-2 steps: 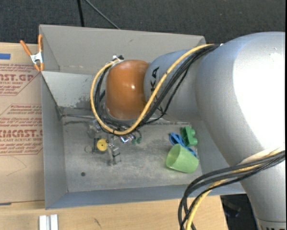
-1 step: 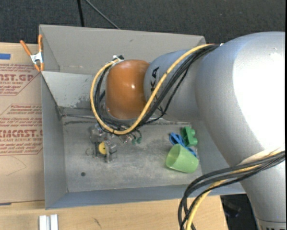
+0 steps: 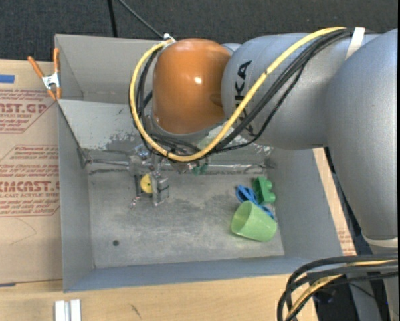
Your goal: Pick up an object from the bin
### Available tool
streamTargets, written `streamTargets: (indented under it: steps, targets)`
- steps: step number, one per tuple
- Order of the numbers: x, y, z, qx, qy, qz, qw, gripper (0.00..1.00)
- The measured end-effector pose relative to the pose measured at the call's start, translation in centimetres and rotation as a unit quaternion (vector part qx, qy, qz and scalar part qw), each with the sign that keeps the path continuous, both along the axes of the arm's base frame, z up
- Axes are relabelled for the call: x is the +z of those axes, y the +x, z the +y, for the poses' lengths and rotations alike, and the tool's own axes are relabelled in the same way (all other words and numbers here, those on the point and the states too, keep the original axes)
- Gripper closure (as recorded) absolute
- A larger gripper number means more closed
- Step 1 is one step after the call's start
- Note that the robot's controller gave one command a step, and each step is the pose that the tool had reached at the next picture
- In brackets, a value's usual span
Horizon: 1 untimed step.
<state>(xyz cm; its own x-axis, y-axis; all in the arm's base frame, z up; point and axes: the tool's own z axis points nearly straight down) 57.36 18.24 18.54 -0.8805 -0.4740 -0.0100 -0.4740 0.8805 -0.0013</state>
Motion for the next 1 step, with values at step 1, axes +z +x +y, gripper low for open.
streamTargets:
  steps: [1]
  targets:
    - [8.95, -1.86, -1.58, -0.008, 0.0, -0.0002, 1.0, 1.0]
